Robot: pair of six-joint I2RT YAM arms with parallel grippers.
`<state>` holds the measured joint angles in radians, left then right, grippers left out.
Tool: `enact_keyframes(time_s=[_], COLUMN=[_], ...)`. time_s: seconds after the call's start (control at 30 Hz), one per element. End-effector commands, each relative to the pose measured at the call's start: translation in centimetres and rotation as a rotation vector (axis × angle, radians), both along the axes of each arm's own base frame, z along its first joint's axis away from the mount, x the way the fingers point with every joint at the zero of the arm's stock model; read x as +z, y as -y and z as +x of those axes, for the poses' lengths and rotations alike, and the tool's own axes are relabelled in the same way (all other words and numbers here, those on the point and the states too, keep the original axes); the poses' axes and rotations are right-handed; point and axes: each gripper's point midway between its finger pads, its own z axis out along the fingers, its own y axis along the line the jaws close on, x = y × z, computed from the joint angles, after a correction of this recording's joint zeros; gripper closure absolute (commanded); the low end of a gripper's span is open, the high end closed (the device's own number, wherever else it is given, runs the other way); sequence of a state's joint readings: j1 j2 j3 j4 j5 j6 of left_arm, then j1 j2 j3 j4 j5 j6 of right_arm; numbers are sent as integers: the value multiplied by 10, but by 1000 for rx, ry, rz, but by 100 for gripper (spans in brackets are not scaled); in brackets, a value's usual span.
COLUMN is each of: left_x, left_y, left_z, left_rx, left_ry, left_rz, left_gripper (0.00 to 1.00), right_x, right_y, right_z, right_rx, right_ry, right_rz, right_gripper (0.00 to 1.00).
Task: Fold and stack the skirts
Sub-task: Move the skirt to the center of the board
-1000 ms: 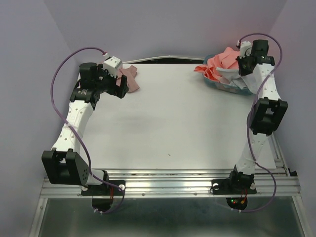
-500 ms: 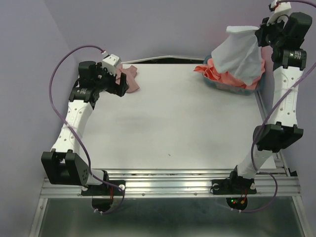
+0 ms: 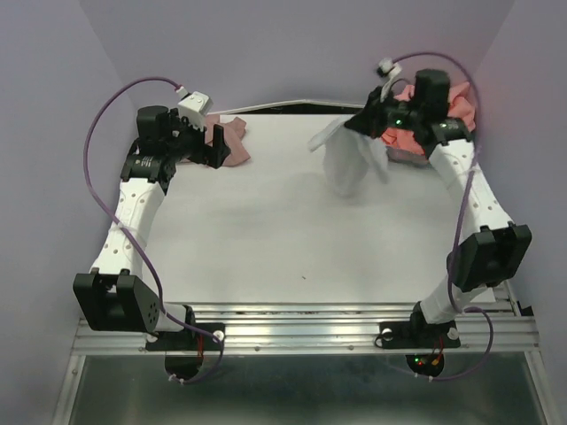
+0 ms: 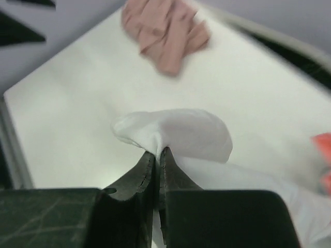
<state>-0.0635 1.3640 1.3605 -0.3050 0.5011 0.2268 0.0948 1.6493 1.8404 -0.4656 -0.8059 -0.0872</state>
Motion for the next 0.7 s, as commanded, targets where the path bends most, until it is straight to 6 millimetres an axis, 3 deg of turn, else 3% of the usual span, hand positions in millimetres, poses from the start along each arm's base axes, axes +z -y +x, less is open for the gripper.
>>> enact_keyframes(time_s=[0.0, 0.03, 0.07, 0.1, 0.13, 0.17, 0.2, 0.3, 0.37, 0.47, 0.5, 0.6, 0.63, 0.67], left_x=[14, 9, 3, -10, -13, -22, -30, -51, -74, -103, -120, -141, -159, -163], left_y=[-2, -2, -3, -4, -4, -4, -5, -4, -1, 5, 14, 25, 29, 43], left_z=[-9, -11, -12, -15, -14, -17, -19, -27, -41, -62, -75, -103, -119, -135], left_rx=[-26, -37, -42, -57, -63, -73, -92, -134, -210, -312, -367, -500, -548, -619], left_ry=[61, 48, 37, 11, 8, -19, -27, -78, -119, -152, -176, -161, -187, -161], left_rz=[27, 39, 51, 75, 86, 97, 122, 153, 187, 265, 297, 413, 443, 477], left_gripper=[1, 1, 1, 1, 1, 1, 1, 1, 1, 3, 5, 12, 12, 13], right_x=[-87, -123, -123, -164, -164, -174, -188, -200, -202, -215, -219, -236, -241, -243], right_y=[-70, -78, -90, -104, -110, -114, -115, -112, -104, -75, -68, -45, -41, -38], right_z=[-63, -78, -87, -114, -120, -127, -134, -134, -124, -117, -118, -129, -132, -131], right_rx=[248, 282, 316, 360, 377, 388, 389, 375, 336, 245, 230, 238, 244, 247], right_ry=[-194, -268, -264, -368, -364, -393, -430, -450, -395, -307, -291, -210, -193, -164], right_rz=[-37, -66, -76, -105, -111, -117, -125, -147, -216, -382, -417, -532, -555, -573], right_gripper=[93, 87, 87, 65, 65, 54, 51, 38, 37, 37, 37, 38, 38, 38])
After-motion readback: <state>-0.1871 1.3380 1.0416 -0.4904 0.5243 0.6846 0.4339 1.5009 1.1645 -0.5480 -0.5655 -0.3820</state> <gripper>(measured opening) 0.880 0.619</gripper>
